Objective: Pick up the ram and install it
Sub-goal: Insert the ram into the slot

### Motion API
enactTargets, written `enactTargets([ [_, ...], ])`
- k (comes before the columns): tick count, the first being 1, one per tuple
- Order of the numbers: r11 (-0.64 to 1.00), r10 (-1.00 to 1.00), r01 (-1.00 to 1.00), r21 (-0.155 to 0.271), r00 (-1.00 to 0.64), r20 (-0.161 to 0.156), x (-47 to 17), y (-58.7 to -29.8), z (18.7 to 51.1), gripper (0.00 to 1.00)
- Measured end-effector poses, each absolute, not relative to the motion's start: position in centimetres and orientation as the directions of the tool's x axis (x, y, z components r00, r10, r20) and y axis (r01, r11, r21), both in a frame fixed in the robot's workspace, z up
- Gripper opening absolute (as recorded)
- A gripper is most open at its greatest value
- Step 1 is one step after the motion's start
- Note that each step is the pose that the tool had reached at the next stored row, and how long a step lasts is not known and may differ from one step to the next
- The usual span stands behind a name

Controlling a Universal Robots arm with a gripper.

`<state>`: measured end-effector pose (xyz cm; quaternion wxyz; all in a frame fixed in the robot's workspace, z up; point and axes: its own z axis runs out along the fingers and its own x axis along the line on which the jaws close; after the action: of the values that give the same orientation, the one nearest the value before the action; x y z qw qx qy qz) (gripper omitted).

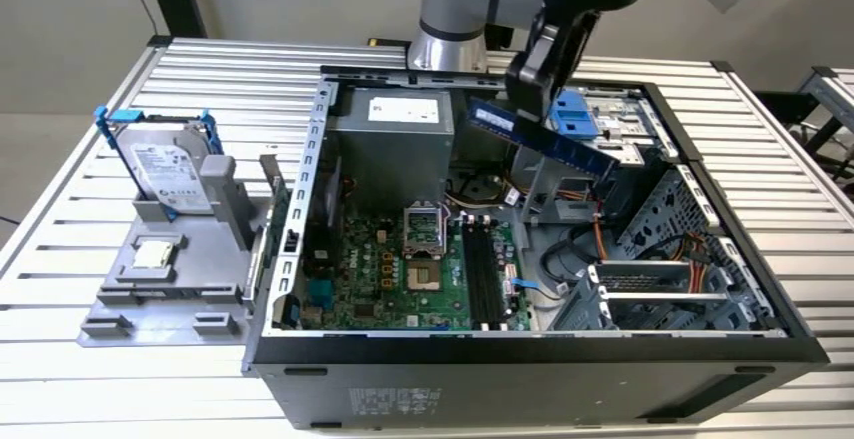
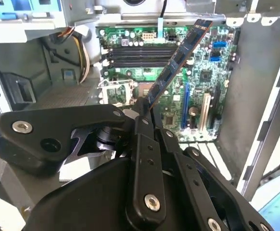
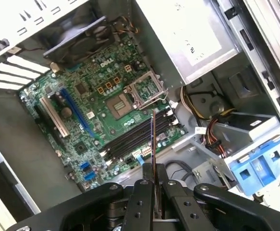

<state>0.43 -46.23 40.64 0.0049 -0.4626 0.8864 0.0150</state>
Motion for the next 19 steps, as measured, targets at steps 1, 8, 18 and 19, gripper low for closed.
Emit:
enactTargets([
  [1,0.585,-0.811,-0.811,0.022,-0.585,-0.023,0.43,-46.23,40.64,0.00],
  [8,0.677,-0.735,-0.735,0.022,-0.678,-0.023,0.43,-46.23,40.64,0.00],
  [18,0.783,-0.621,-0.621,0.022,-0.784,-0.023,0.43,-46.23,40.64,0.00],
  [19,0.793,-0.608,-0.609,0.022,-0.793,-0.023,0.43,-46.23,40.64,0.00],
])
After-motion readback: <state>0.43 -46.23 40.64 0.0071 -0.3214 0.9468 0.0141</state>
